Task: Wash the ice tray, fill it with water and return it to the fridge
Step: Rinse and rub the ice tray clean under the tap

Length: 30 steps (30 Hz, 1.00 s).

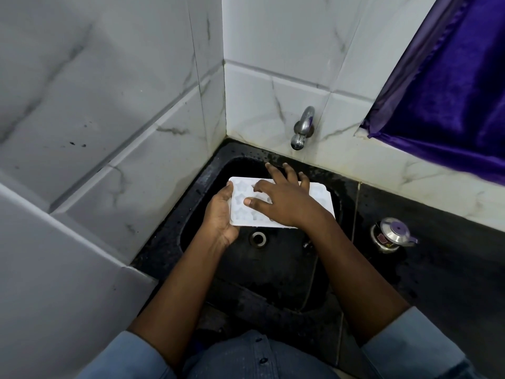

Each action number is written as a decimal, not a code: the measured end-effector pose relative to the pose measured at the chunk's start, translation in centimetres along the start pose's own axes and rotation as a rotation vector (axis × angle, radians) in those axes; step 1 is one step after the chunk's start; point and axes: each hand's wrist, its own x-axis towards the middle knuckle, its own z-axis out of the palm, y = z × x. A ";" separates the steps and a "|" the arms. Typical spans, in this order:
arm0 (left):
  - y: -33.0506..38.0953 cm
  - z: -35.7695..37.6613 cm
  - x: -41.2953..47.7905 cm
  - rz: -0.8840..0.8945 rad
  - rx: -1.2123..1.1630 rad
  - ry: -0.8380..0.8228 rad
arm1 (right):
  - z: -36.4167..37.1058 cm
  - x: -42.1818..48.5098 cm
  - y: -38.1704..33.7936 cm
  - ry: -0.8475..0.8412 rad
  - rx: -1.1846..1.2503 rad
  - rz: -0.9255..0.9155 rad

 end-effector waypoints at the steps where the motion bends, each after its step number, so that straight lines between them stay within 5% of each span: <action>1: 0.0 0.0 0.0 0.002 0.004 0.002 | -0.1 -0.1 0.0 0.014 0.010 -0.006; 7: 0.0 -0.4 0.2 0.019 0.009 0.032 | -0.9 -1.5 1.8 0.139 0.057 0.059; 30: -0.2 -0.5 0.1 0.039 0.033 0.055 | 0.3 -1.9 2.4 0.067 -0.036 0.097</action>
